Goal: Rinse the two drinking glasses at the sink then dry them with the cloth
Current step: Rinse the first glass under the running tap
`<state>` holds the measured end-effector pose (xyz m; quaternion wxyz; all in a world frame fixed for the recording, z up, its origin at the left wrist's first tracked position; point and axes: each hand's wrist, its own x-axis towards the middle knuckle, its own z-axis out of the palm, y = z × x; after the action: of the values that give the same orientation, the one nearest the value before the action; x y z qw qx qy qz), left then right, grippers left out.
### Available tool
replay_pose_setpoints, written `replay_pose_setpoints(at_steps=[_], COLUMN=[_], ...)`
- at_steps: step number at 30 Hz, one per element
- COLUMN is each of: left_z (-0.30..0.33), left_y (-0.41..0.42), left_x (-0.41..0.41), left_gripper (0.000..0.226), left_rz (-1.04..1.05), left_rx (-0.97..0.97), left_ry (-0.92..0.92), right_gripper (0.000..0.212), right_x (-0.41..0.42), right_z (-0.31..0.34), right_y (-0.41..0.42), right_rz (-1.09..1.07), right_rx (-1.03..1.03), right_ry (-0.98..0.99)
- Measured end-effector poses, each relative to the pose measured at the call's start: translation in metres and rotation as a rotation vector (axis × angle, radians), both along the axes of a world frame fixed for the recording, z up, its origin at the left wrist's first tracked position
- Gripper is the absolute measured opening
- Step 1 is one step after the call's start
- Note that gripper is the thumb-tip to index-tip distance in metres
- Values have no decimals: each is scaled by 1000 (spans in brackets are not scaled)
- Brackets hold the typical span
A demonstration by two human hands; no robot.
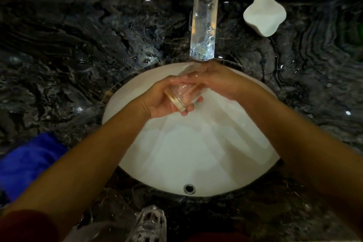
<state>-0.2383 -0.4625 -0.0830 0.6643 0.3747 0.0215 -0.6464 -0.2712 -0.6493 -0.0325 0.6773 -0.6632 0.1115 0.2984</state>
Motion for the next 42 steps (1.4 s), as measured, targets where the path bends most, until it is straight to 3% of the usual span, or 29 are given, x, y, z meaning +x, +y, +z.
replay_pose_setpoints(at_steps=[2,5,7,9,11,15,16,19,22,25,30,33,36,40,42], left_z=[6,10,9,5,1,14,18,21,14,12,16,9,8,9,11], left_y=[-12,-23,-21,-14,-14,-30,-31,-31,-32,-41,-39,-38,-40,-40,-40], left_x=[-3,-1,-2,-7,-4,7,8,5,-8,-23,-27,-39,-45,-33,-30], left_gripper=[43,57,63,63,63,64,55,30,30,29,49,46,25,31,35], left_rz=[6,-170,-214,-196,-163,-326,-289,-45,116,310,457,452,601,569,573], left_rx=[169,456,495,474,521,704,682,418,264,287,451,540,616,756,758], left_ry=[-237,-1050,-1468,-1655,-1728,-1591,-1404,-608,-323,-308,-200,-397,-525,-669,-672], right_gripper=[19,32,40,45,44,25,21,27,25,18,17,35,72,67,57], right_x=[5,10,7,1,-4,-10,-12,-20,-25,-25,-29,-26,-25,-18,-18], right_z=[-1,-3,-4,-5,-11,-22,-23,-27,-26,-29,-33,-42,-46,-32,-30], right_y=[-5,-12,-17,-16,-11,8,10,11,19,38,68,69,63,55,48], right_rz=[52,-65,-136,-201,-288,-454,-465,-536,-670,-784,-894,-931,-833,-625,-565], right_rx=[-45,74,200,321,315,39,-39,-215,-316,-378,-111,-116,6,-117,-212], right_ry=[58,229,290,323,281,103,35,-126,-237,-230,-70,126,348,390,306])
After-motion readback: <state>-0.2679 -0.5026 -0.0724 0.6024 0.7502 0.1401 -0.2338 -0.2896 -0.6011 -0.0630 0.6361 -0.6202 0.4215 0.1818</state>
